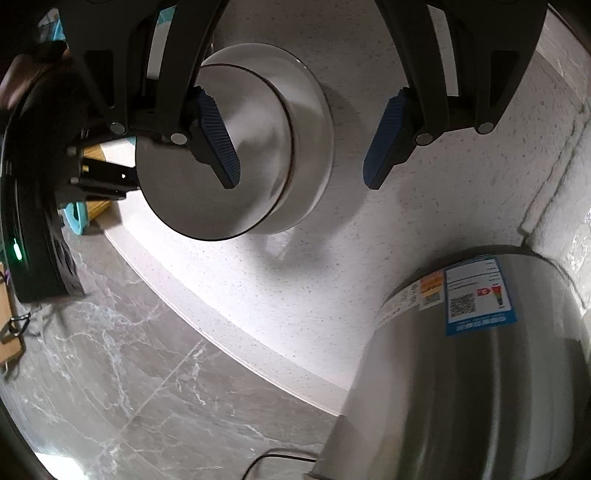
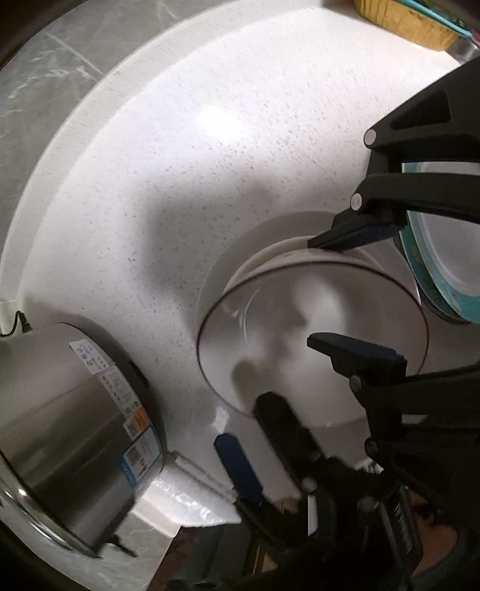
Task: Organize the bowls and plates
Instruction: 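Open both grippers and release the red-patterned bowl, then move both grippers to the nested bowl stack and close on its rim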
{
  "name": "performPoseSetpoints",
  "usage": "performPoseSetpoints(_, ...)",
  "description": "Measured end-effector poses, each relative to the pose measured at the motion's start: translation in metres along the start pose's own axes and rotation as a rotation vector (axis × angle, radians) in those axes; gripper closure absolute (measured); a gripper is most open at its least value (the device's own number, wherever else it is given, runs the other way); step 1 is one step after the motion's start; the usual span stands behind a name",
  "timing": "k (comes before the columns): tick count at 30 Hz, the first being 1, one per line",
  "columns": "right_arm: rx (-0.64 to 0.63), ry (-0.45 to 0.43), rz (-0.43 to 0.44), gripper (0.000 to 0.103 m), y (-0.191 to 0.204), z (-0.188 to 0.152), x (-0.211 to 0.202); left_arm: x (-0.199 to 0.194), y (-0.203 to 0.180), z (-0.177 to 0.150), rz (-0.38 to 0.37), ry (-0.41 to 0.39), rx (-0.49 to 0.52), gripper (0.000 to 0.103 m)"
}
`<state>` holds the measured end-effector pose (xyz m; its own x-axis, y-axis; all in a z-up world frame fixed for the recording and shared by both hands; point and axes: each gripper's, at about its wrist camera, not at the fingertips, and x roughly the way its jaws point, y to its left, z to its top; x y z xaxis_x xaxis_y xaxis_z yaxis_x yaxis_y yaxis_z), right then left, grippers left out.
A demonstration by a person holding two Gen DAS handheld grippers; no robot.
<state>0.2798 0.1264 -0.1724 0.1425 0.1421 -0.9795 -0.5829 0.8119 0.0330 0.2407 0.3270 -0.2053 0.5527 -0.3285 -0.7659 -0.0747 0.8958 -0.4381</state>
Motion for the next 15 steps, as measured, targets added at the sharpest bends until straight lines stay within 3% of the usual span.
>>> performPoseSetpoints(3, -0.050, -0.024, -0.026, 0.039, 0.012, -0.006, 0.000, -0.005, 0.006, 0.000, 0.003, -0.014, -0.015, 0.035)
performPoseSetpoints(15, -0.206, -0.134, -0.242, 0.035, 0.040, -0.026, 0.002, -0.009, 0.034, 0.000, -0.001, -0.003, -0.082, 0.035)
